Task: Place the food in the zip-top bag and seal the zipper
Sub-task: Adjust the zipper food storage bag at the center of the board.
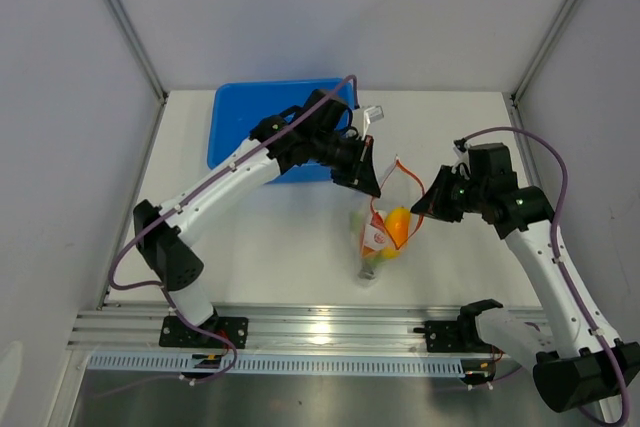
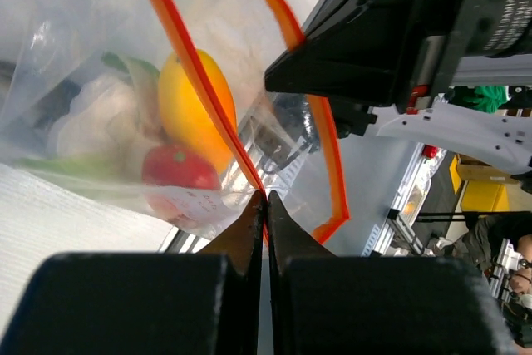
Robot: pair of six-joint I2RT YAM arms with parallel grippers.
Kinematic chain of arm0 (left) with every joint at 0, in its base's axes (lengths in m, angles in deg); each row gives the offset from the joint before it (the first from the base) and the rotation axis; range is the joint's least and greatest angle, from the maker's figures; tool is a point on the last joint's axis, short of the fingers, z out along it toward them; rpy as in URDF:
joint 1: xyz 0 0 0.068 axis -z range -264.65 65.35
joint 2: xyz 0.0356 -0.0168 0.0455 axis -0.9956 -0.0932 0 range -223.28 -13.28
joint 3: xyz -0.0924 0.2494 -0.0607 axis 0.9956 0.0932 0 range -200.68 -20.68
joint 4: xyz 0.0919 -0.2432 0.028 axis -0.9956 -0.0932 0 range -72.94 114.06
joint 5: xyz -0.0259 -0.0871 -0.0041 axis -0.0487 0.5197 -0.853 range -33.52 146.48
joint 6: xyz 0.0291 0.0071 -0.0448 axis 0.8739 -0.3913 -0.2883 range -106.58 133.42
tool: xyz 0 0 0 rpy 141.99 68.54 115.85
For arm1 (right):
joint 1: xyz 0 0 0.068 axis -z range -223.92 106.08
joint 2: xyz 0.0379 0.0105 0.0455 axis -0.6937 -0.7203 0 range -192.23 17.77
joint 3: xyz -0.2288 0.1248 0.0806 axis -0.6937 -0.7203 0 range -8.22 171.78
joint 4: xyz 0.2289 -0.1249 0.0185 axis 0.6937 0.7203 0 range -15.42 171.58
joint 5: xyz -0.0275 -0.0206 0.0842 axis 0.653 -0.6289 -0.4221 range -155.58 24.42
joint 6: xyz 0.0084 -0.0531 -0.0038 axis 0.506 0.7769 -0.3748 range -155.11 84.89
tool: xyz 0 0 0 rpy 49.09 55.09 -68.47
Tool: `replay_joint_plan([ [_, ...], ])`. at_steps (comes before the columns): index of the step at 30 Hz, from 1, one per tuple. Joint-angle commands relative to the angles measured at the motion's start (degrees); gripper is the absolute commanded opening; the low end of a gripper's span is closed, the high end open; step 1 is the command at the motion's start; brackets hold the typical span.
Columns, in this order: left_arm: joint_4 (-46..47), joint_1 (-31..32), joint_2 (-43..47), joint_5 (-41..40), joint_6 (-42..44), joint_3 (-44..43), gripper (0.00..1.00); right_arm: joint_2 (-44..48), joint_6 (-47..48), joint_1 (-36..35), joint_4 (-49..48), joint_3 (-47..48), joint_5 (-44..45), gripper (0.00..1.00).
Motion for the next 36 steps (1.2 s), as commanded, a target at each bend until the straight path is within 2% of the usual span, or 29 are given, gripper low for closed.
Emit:
replay_joint_plan([
  [1, 2.41, 0.19, 0.92, 3.31, -0.44, -4.53, 0.01, 0.43, -0.42, -0.4, -1.16, 3.79, -0.72, 0.0],
  [5, 2.34, 0.19, -1.18, 3.4, -1.41, -1.72, 0.01, 0.96, -1.03, -0.31, -0.73, 1.07, -0.45, 0.0],
  [9, 6.62, 0.54, 1.0, 4.2, -2.73, 0.48, 0.01, 1.66, -2.0, -0.31, -0.72, 1.5, -0.89, 0.0],
  [22, 8.49, 2.12, -1.71, 5.95, -4.4, 0.75, 0.01, 0.52, -2.44, -1.19, -0.2, 2.82, -0.72, 0.0],
  [27, 8.13, 2.21, -2.42, 6.83, -3.87, 1.89, 0.22, 1.14, -2.62, -1.45, -0.46, 2.12, 0.25, 0.0],
  [29, 8.39, 2.56, -2.16, 6.83, -3.61, 2.5, 0.26, 1.4, -2.79, -1.54, -0.55, 1.77, 0.43, 0.0],
  [33, 8.48, 2.82, -1.72, 6.48, -3.08, 3.03, 0.46, 1.49, -2.97, -1.63, -0.9, 1.59, 0.6, 0.0],
  [36, 7.43, 2.91, -1.37, 5.78, -2.64, 3.21, 0.52, 1.4, -3.5, -1.63, -1.16, 1.59, 0.6, 0.0],
])
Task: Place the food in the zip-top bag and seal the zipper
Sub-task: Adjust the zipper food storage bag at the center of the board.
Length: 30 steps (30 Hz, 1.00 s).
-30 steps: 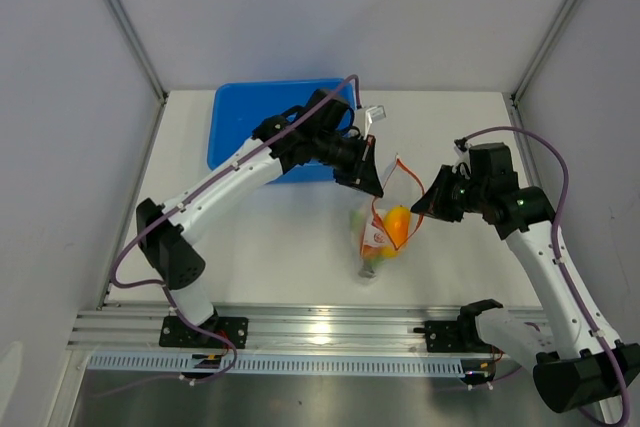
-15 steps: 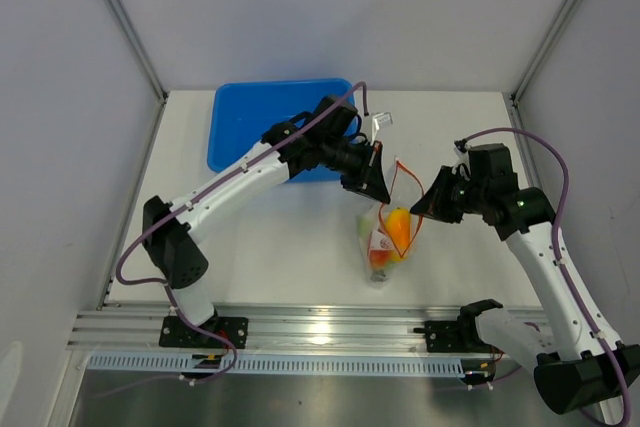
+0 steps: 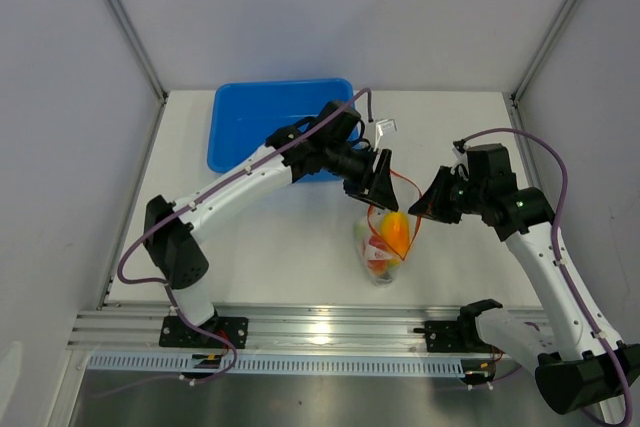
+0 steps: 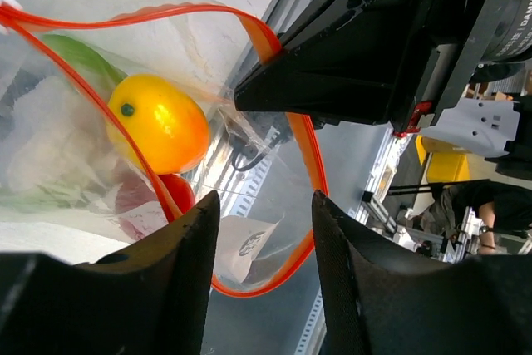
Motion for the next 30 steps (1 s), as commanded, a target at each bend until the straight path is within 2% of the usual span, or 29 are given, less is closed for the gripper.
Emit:
replay_joint_plan([
  [1, 0.44, 0.59, 0.73, -0.19, 1.23, 0.32, 0.54, 0.85, -1.14, -0.58, -1.71, 0.81, 0.45, 0.0],
  [7, -4.93, 0.77, 4.59, -8.27, 1.84, 0.5, 0.6, 0.59, -1.49, -0.49, -2.06, 1.16, 0.45, 0.0],
  [8, -4.84, 0.86, 5.64, -10.28, 2.37, 0.5, 0.66, 0.59, -1.49, -0.58, -2.15, 1.07, 0.45, 0.0],
  [9, -4.58, 0.94, 6.7, -10.74, 2.63, 0.85, 0.71, 0.5, -1.49, -0.67, -2.24, 1.07, 0.45, 0.0],
  [13, 2.69, 1.47, 13.8, -9.6, 1.94, 4.26, 0.72, 0.5, -1.4, -0.76, -2.33, 0.63, 0.54, 0.0],
  [16, 3.95, 1.91, 17.16, -12.58, 1.58, 6.03, 0.75, 0.41, -1.4, -0.76, -2.5, 0.8, 0.53, 0.0],
  [17, 3.25, 1.91, 17.52, -13.89, 1.32, 6.12, 0.83, 0.5, -1.4, -0.93, -2.59, 0.89, 0.54, 0.0],
  [18, 2.29, 1.91, 17.87, -17.21, 1.14, 6.04, 0.99, 0.41, -1.58, -0.93, -2.59, 0.89, 0.54, 0.0],
  [23, -6.06, 1.91, 14.55, -20.85, 0.09, 4.89, 0.99, 0.41, -3.33, -1.02, -3.38, 1.07, 0.1, 0.0],
  [30, -4.15, 1.91, 9.44, -17.6, -0.27, 6.65, 1.0, -0.64, -6.67, -1.11, -6.37, 2.03, -2.54, 0.0],
])
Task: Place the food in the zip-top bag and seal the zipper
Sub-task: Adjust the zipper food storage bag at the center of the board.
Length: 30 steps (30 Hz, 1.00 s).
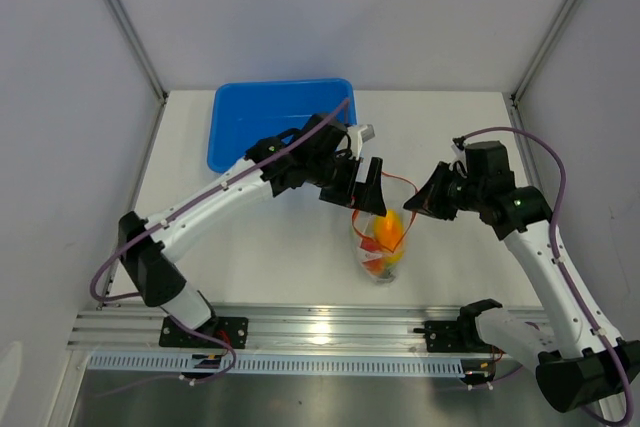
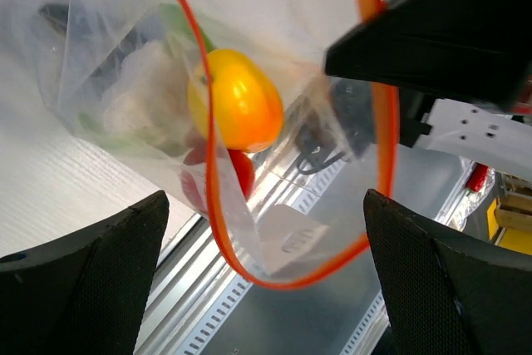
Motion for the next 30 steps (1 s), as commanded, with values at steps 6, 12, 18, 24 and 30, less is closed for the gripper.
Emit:
replay_joint_plan([
  [6, 0.36, 0.32, -2.79, -0.12, 0.31, -0.41, 0.99, -0.97, -3.46, -0.37, -4.06, 3.0, -1.75, 0.0],
  [12, 3.26, 1.19, -3.14, 4.45, -0.57, -1.2, 1.0, -1.85, -6.19, -0.98, -1.95, 2.83, 2.02, 0.0],
  [18, 3.0, 2.95, -5.16, 5.77, -1.01, -4.01, 0.99, -2.99, -11.11, -2.91, -2.03, 3.97, 6.24, 0.0],
  [24, -0.07, 4.36, -7.63, 2.8, -1.1, -9.02, 0.99, -4.58, -15.24, -6.51, -0.89, 6.16, 10.46, 0.0],
  [30, -4.55, 5.85, -9.65, -2.39, -0.83, -12.1, 1.0, -4.31, -21.39, -7.84, -0.63, 6.25, 10.72, 0.0],
])
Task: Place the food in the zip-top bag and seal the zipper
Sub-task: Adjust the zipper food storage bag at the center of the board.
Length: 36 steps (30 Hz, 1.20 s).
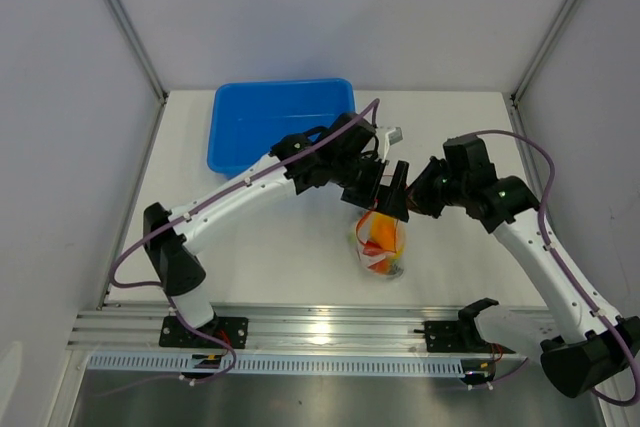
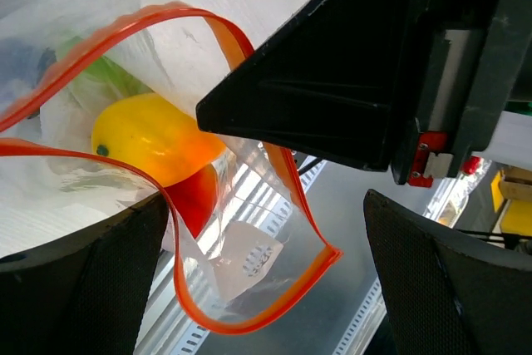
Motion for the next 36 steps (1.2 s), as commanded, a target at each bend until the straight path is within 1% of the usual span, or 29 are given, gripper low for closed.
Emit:
replay_joint_plan([
  [1, -3.05, 1.46, -0.95, -4.51, -0.46, -3.2, 1.0, 0.52, -5.63, -0.65, 0.16, 2.93, 1.9, 0.0],
  [3, -4.71, 2.08, -2.52, -6.45, -0.03, -5.47, 0.99, 0.78, -7.83, -0.73, 0.25, 3.02, 1.98, 0.0],
  [4, -6.81, 2.25, -3.06, -8.2, 0.06, -5.93, 1.0, 0.78, -8.54, -0.82, 0.51, 3.46, 2.16, 0.0],
  [7, -8.49, 2.69, -4.11, -10.93, -0.11, -6.99, 0.99, 1.22, -10.56, -1.26, 1.92, 4.07, 3.74, 0.0],
  [13, -8.59, 3.75, -4.38, -14.54, -0.2, -6.99, 1.0, 3.42, -15.13, -1.44, 2.89, 1.18, 4.45, 0.0],
  [17, -8.07, 3.75, -4.47, -14.46, -0.64, -6.11, 0.86, 4.65, -16.45, -1.61, 2.89, -0.32, 5.06, 0.0],
  [20, -6.05, 3.75, -3.85, -13.58, -0.73, -4.88, 0.71, 5.09, -16.8, -1.7, 2.45, -1.02, 4.98, 0.0],
  [21, -5.95, 3.75, -3.85, -12.8, -0.73, -4.88, 0.57, 5.0, -16.72, -1.79, 2.19, -1.2, 4.89, 0.0],
  [22, -5.86, 3.75, -3.94, -12.44, -0.47, -4.79, 0.49, 5.0, -16.72, -1.88, 1.92, -1.29, 4.8, 0.0],
  [23, -5.69, 3.75, -4.03, -11.57, -0.29, -4.7, 0.36, 5.0, -16.72, -1.88, 1.92, -1.37, 4.8, 0.02],
  [25, -5.86, 3.75, -4.2, -11.03, 0.41, -4.88, 0.26, 5.18, -15.84, -1.96, 1.57, -1.37, 5.06, 0.03],
  [26, -6.13, 3.66, -4.29, -10.68, 0.59, -4.7, 0.16, 5.18, -15.66, -1.96, 1.48, -1.03, 5.41, 0.05],
  [27, -6.21, 3.57, -4.2, -10.16, 0.85, -4.44, 0.12, 5.26, -15.23, -1.88, 1.39, -0.94, 5.59, 0.07],
  [28, -6.22, 3.4, -4.2, -9.89, 1.46, -4.44, 0.01, 5.53, -14.09, -1.96, 0.78, -0.76, 5.76, 0.12],
  [30, -6.48, 2.79, -3.68, -8.93, 2.17, -3.56, 0.0, 5.27, -12.07, -1.88, 0.51, 0.29, 6.03, 0.19],
  [31, -6.39, 2.52, -3.41, -8.57, 2.78, -3.12, 0.01, 4.92, -11.1, -1.88, 1.38, 0.99, 6.38, 0.26],
  [32, -6.39, 2.17, -3.06, -8.22, 3.14, -2.08, 0.01, 4.74, -8.22, -1.88, 1.65, 1.61, 6.47, 0.32],
  [34, -4.55, 1.11, -1.4, -6.12, 5.06, 1.08, 0.01, 3.87, -4.61, -1.44, 2.62, 3.72, 5.77, 0.5],
  [35, -3.85, 0.85, -0.69, -5.41, 5.68, 1.88, 0.01, 3.51, -2.76, -1.0, 3.15, 4.42, 5.07, 0.53],
  [36, -3.32, 0.41, 0.53, -4.97, 6.47, 4.15, 0.01, 3.16, 1.09, -0.3, 3.59, 5.21, 3.84, 0.55],
])
